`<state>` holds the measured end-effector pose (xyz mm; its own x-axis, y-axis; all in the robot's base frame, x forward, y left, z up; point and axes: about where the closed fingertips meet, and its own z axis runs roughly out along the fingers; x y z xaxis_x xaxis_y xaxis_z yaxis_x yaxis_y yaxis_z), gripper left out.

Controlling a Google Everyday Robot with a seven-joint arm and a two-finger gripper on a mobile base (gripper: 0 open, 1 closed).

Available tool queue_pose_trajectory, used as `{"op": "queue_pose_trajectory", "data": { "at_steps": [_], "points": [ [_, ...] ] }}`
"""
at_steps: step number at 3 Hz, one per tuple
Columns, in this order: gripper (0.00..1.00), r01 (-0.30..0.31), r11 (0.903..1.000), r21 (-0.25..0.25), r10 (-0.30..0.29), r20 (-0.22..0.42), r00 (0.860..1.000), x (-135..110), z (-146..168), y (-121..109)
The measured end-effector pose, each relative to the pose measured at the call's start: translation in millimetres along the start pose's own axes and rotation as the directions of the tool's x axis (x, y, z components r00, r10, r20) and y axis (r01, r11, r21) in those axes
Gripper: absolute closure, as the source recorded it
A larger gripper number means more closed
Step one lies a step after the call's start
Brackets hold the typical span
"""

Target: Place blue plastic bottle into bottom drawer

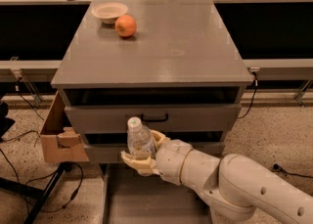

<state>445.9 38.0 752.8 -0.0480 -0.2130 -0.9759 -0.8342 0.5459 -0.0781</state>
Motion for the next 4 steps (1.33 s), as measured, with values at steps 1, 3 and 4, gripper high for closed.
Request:
{"op": "queue_pose_trajectory", "data": {
  "at_steps": [1, 3, 4],
  "points": [
    [1.0, 0.0, 1.0, 0.0, 0.0, 0.0, 1.0, 0, 0, 0],
    [1.0, -0.026, 0.997, -0.074, 0.028, 0.027, 0.999, 95, 53, 9],
    [1.0, 0.022, 0.9907, -0.134, -0.011, 0.082, 0.997, 178, 85, 4]
  ]
}}
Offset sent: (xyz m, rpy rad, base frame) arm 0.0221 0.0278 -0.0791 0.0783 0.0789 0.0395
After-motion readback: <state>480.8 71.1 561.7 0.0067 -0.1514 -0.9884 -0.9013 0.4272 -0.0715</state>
